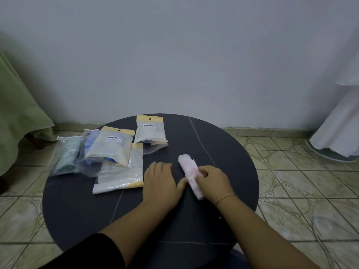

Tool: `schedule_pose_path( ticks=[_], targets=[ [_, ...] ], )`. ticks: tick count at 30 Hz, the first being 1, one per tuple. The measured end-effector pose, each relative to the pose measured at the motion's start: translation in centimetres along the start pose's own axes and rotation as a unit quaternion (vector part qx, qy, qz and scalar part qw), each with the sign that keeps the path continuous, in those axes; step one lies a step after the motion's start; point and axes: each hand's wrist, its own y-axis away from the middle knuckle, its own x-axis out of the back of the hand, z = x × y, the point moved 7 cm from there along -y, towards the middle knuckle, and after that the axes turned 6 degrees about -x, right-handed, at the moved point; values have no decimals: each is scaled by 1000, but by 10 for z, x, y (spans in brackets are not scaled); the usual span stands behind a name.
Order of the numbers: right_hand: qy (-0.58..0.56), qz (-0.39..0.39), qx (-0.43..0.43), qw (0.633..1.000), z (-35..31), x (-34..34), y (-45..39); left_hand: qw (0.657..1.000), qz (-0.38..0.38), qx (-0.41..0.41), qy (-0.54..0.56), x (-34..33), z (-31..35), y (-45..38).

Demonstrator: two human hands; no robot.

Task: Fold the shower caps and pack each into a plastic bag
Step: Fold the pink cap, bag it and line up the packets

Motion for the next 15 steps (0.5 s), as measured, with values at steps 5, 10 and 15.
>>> schedule_pose_path(
  ticks=[5,10,15],
  targets=[
    [-117,13,-38,992,6,3,9,995,-59,24,74,4,15,1],
    [-307,-40,-49,950,6,-2,15,929,-82,118,342,6,17,6],
    [-443,-88,-7,892,-19,-11,23,778,-39,188,599,14,8,17]
  ],
)
